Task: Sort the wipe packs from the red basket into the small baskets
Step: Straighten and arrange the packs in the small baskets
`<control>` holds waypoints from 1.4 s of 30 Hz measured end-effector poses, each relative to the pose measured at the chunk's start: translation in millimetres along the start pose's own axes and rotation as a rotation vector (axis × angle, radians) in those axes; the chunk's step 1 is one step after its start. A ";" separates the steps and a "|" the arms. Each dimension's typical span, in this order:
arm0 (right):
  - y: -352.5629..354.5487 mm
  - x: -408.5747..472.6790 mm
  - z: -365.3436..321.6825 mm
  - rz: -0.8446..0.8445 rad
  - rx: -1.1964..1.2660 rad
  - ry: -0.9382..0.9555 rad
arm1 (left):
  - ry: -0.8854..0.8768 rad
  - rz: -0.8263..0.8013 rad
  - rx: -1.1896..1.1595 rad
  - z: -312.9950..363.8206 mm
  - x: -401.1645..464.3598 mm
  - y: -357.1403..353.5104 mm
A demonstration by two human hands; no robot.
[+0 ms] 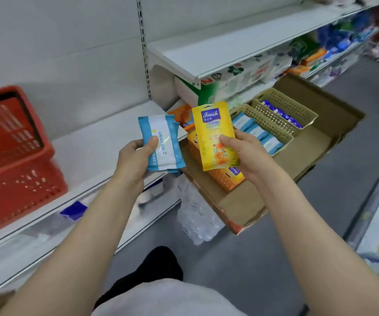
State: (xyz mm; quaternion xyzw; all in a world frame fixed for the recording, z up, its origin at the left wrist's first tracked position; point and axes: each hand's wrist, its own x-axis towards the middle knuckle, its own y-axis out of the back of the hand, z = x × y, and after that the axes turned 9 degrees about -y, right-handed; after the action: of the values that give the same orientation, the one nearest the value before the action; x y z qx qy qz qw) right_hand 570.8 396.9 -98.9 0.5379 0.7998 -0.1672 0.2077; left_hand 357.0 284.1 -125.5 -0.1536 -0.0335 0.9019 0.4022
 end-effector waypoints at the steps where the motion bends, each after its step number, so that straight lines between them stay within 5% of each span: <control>1: 12.1 9.5 -2.7 0.011 -0.022 0.001 | 0.002 0.004 0.010 -3.4 6.8 -6.2; 13: 118.2 147.5 -40.2 0.045 -0.372 -0.161 | 0.103 -0.029 0.064 -36.8 104.9 -127.7; 24: 156.0 238.7 -27.0 -0.373 -1.053 -0.258 | 0.154 0.142 0.129 -55.4 133.3 -163.2; 28: 173.3 267.3 -17.8 -0.503 -1.356 -0.181 | 0.151 0.340 0.075 -71.4 118.5 -174.9; 38: 176.7 288.3 -13.2 -0.782 -1.475 0.054 | 0.133 0.657 -0.042 -113.1 37.9 -230.3; 42: 164.3 273.3 8.6 -0.748 -1.499 0.299 | 0.149 0.729 -0.044 -117.7 14.9 -233.4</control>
State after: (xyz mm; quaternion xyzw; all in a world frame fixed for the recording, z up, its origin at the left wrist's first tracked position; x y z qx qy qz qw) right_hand 633.2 668.9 -253.4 -0.0251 0.8433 0.4218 0.3322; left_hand 550.3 445.0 -198.2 -0.2291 0.0333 0.9714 0.0526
